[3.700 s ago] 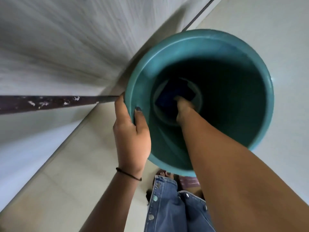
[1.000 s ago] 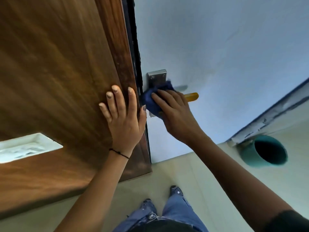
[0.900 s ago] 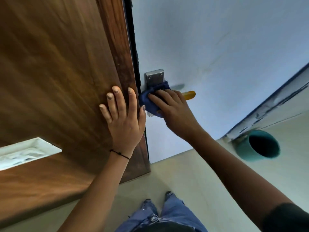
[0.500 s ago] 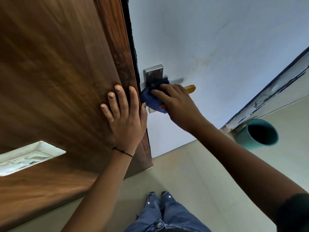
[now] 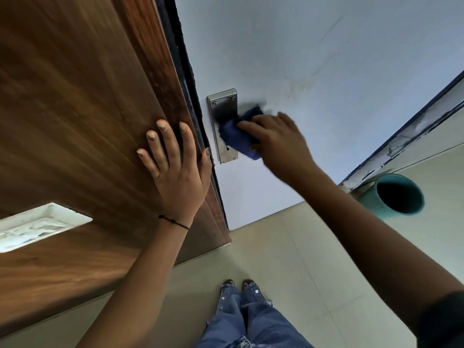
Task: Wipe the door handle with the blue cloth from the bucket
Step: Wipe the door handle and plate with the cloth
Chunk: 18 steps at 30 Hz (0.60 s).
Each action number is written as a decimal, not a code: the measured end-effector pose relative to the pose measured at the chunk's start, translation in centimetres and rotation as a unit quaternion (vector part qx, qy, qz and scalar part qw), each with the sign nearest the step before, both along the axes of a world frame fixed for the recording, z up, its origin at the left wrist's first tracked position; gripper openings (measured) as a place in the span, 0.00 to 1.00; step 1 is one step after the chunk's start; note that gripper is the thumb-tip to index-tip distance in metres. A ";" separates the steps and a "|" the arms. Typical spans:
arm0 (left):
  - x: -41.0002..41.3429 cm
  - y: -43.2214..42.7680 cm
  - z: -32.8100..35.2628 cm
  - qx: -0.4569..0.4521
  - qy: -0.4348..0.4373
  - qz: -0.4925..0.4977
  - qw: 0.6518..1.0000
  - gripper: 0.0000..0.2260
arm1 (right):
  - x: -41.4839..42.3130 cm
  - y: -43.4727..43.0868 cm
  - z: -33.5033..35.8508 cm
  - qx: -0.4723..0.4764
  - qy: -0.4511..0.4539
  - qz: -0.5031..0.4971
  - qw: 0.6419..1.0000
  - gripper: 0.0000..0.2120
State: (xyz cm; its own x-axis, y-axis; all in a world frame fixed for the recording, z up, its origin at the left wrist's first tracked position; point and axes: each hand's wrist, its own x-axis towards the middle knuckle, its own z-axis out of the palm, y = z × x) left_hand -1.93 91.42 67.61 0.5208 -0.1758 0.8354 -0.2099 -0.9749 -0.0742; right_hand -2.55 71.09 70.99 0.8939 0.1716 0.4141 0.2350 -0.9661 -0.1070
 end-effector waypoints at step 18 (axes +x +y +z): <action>-0.1 0.1 -0.2 0.027 0.002 0.025 0.999 0.37 | 0.1 -2.9 -0.8 0.075 0.022 -0.043 0.996 0.30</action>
State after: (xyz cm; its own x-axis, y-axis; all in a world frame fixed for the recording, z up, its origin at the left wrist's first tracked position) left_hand -2.06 91.47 67.36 0.5330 -0.1943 0.8235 -0.1612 -0.9788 -0.1266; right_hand -2.46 68.15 70.24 0.9207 0.0326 0.3889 0.1434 -0.9551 -0.2594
